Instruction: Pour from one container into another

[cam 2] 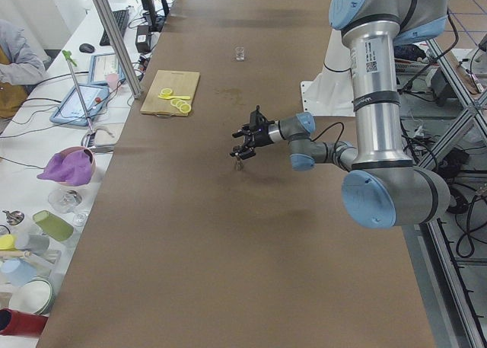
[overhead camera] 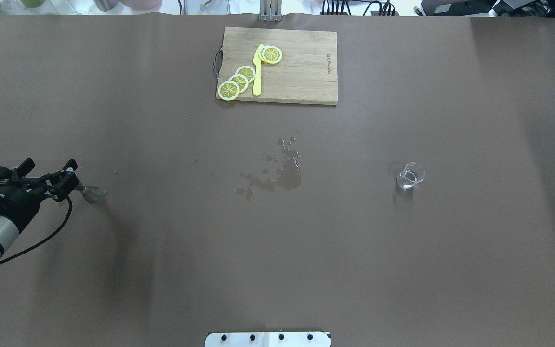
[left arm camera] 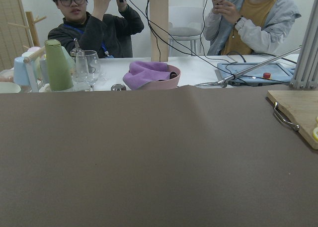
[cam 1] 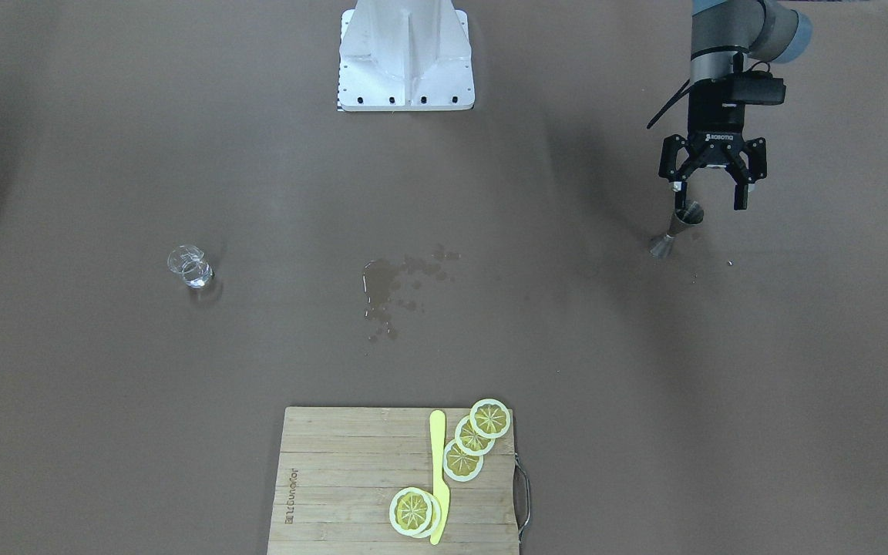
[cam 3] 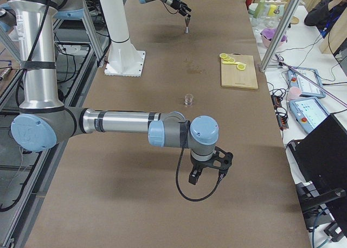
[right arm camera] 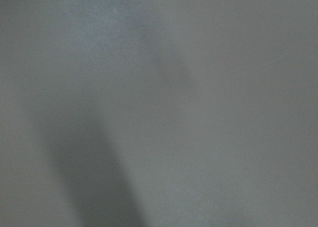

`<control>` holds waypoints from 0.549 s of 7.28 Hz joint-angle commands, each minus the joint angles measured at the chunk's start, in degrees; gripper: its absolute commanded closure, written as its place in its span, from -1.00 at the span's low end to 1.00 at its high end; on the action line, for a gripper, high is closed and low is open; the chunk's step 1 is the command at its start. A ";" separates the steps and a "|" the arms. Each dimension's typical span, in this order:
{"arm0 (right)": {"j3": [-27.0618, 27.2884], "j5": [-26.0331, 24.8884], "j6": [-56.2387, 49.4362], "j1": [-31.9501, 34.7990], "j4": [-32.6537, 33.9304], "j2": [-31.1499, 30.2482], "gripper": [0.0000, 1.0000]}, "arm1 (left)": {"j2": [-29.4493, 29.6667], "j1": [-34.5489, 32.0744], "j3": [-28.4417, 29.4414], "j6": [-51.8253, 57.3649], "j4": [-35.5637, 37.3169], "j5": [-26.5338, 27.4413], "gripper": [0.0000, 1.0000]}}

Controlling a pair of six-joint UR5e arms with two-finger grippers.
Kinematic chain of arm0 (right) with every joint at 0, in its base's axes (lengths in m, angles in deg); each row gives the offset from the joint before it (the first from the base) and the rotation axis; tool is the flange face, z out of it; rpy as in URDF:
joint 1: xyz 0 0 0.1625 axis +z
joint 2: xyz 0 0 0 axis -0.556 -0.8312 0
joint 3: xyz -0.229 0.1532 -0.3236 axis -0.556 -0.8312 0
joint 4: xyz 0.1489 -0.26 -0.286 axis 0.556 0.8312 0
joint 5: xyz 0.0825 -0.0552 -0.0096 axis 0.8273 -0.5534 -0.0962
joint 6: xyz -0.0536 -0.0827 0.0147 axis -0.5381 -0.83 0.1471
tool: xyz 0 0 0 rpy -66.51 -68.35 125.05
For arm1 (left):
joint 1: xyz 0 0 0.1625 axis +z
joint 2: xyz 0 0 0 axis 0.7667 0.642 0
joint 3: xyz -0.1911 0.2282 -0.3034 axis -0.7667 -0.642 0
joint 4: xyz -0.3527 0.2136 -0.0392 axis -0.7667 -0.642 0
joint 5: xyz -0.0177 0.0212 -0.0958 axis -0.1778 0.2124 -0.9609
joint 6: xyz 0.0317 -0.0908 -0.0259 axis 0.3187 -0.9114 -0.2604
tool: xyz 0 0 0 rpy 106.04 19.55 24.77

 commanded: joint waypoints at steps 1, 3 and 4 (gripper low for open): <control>0.48 0.18 -0.03 0.55 0.05 0.06 -1.00 | 3.52 -8.67 0.31 8.81 -3.98 -18.75 -0.99; 1.37 0.00 -0.03 0.73 0.05 -0.29 -1.00 | 4.50 -16.58 1.63 9.04 -4.55 -37.50 -0.99; 0.84 -0.35 -0.03 0.73 0.05 0.06 -1.00 | 4.50 -20.09 2.33 9.12 -3.50 -44.45 -0.99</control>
